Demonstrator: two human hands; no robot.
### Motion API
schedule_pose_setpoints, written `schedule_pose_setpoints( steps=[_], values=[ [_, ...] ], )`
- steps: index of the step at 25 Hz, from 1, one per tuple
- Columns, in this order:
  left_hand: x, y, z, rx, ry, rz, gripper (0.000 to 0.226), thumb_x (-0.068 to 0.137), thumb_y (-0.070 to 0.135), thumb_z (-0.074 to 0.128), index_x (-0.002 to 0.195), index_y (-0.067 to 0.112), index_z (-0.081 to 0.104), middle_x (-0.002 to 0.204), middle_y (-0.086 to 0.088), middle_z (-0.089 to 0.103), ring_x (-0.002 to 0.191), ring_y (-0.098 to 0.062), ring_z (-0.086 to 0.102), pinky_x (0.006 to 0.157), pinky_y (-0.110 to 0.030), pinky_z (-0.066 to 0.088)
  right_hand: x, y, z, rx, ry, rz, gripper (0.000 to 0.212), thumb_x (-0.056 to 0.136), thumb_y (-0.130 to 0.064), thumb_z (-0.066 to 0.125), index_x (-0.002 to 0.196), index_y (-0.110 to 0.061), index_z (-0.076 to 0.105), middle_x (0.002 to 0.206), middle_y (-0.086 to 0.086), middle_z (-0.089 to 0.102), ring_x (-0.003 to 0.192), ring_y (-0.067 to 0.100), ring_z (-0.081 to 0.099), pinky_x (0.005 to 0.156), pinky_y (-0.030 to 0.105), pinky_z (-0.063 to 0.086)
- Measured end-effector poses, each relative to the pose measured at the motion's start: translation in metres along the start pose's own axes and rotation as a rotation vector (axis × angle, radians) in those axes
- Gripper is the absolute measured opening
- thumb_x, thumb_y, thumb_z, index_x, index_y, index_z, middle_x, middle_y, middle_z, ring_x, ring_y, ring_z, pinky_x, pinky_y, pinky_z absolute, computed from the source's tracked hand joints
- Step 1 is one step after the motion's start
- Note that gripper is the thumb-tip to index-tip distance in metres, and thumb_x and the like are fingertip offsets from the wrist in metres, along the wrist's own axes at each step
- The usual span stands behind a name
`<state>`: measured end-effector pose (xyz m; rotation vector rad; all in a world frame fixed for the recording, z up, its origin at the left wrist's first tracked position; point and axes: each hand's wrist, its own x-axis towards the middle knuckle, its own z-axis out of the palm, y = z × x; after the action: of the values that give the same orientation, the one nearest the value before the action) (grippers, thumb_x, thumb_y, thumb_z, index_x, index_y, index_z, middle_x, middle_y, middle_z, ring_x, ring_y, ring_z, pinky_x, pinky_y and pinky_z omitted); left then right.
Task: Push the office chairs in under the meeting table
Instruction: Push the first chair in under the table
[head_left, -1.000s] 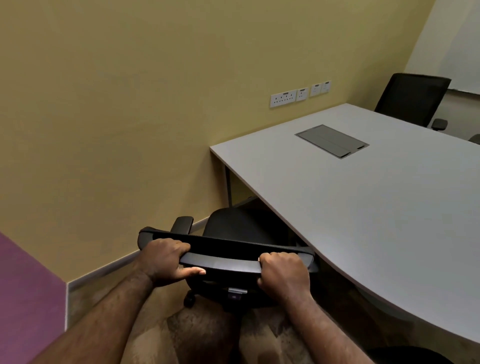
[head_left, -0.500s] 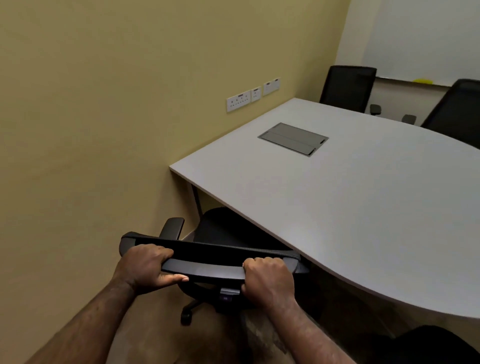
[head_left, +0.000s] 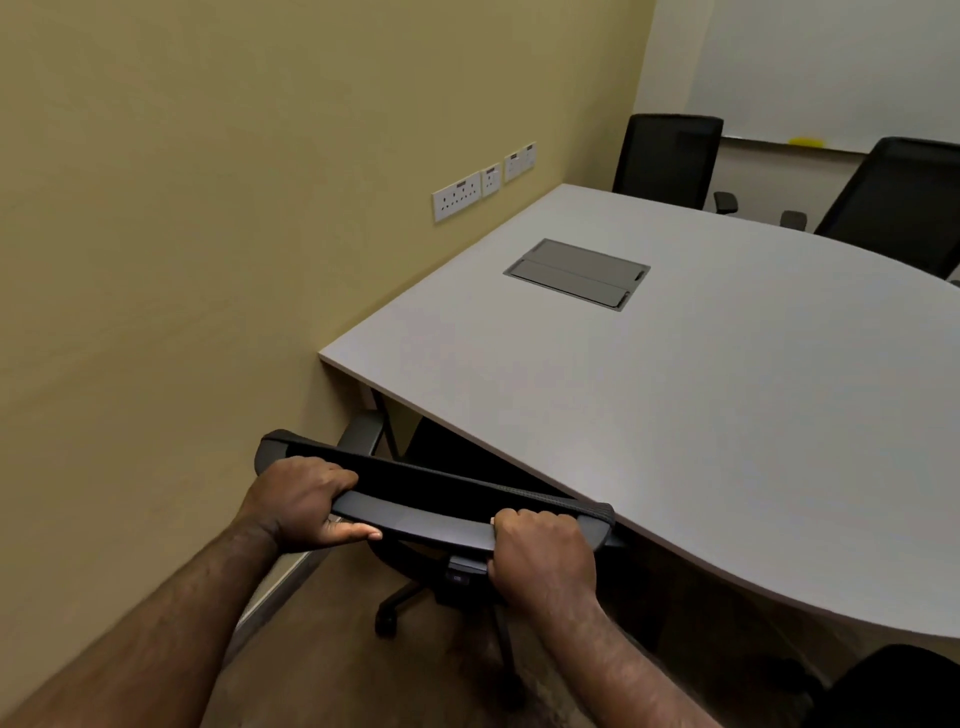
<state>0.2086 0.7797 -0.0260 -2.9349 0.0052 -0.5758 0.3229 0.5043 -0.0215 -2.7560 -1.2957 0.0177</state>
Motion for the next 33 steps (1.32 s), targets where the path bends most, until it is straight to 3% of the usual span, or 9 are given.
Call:
schedule_pose_setpoints(
  steps=[5,14,24,28,33],
  values=[
    [0.025,-0.039,0.015,-0.024,-0.002,0.05,0.074,0.073,0.089,0.027,0.059,0.023,0.056,0.054,0.006,0.056,0.047,-0.02,0.055,0.043,-0.025,0.039,0.035,-0.012,0.003,0.01,0.024,0.046,0.011,0.085,-0.017,0.044,0.077,-0.019,0.052,0.064,0.0,0.055,0.052,0.021,0.041,0.054,0.033,0.031],
    [0.066,-0.112,0.047,-0.062,-0.021,0.152,0.067,0.07,0.088,0.037,0.06,0.024,0.054,0.054,0.006,0.055,0.047,-0.02,0.054,0.044,-0.023,0.037,0.091,-0.043,0.008,0.02,0.026,0.164,0.012,0.089,-0.02,0.044,0.082,-0.018,0.054,0.066,0.0,0.052,0.055,0.019,0.044,0.055,0.034,0.034],
    [0.102,-0.174,0.069,-0.123,-0.024,0.247,0.064,0.067,0.084,0.043,0.06,0.022,0.055,0.055,0.005,0.057,0.05,-0.023,0.057,0.043,-0.026,0.037,0.143,-0.075,0.014,0.003,0.059,0.27,0.015,0.086,-0.018,0.047,0.072,-0.021,0.042,0.057,-0.003,0.041,0.049,0.018,0.039,0.054,0.034,0.03],
    [0.116,-0.189,0.079,-0.175,0.006,0.255,0.076,0.071,0.09,0.027,0.06,0.021,0.055,0.056,0.004,0.059,0.052,-0.024,0.057,0.044,-0.026,0.036,0.163,-0.075,0.016,-0.014,0.071,0.291,0.012,0.085,-0.018,0.048,0.073,-0.02,0.047,0.057,-0.003,0.041,0.049,0.017,0.039,0.054,0.033,0.03],
    [0.131,-0.203,0.089,-0.177,0.035,0.274,0.079,0.073,0.09,0.024,0.059,0.02,0.056,0.054,0.003,0.058,0.048,-0.024,0.057,0.044,-0.024,0.033,0.184,-0.076,0.019,-0.035,0.093,0.316,0.009,0.084,-0.019,0.051,0.075,-0.019,0.054,0.058,-0.002,0.045,0.049,0.019,0.04,0.053,0.033,0.029]
  ],
)
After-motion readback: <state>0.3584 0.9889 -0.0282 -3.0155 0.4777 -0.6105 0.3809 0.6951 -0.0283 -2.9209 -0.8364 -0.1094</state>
